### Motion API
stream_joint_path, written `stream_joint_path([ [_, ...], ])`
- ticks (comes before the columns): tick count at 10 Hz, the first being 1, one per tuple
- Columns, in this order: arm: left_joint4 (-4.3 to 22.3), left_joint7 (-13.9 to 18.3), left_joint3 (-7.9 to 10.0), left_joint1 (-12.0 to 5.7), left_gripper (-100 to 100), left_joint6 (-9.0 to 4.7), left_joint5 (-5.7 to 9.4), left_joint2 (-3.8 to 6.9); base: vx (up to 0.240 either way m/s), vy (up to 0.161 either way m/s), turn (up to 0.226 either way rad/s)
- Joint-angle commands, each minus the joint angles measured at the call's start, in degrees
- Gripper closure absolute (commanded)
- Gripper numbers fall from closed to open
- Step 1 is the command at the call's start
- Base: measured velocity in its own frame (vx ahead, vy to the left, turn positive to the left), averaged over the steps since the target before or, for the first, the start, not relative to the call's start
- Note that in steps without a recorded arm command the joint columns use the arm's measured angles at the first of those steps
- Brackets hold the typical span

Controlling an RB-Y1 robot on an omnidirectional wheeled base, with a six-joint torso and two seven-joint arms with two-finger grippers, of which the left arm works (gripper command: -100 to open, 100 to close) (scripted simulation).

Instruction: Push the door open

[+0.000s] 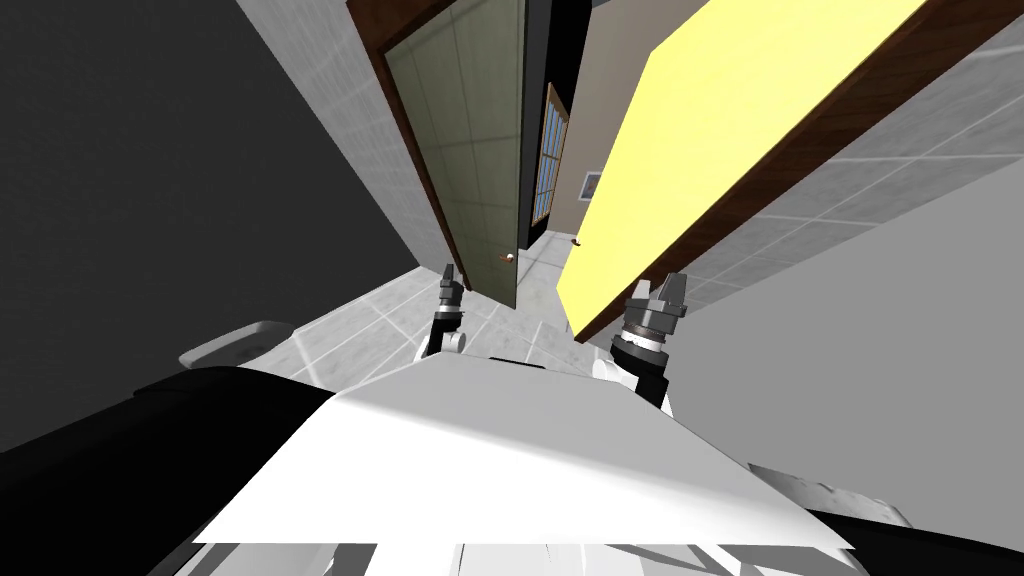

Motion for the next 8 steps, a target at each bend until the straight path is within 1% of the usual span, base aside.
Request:
stream_joint_path([
  [1, 2.79, 0.09, -0.31, -1.3, -100, -0.45, 0.52, 0.51, 0.101, 0.05, -0.063],
  [3, 5.92, 0.14, -0.89, -2.69, -100, -1.25, 1.09, 1.0, 0.092, 0.042, -0.073],
  [5, 9.62, 0.19, -1.52, -4.2, -100, -2.12, 1.72, 1.45, 0.09, 0.062, -0.071],
  [6, 10.13, 0.19, -1.52, -4.2, -100, -2.12, 1.72, 1.45, 0.062, 0.043, -0.023],
  [8, 13.7, 0.25, -2.16, -5.74, -100, -3.0, 2.36, 1.89, 0.063, 0.037, -0.064],
])
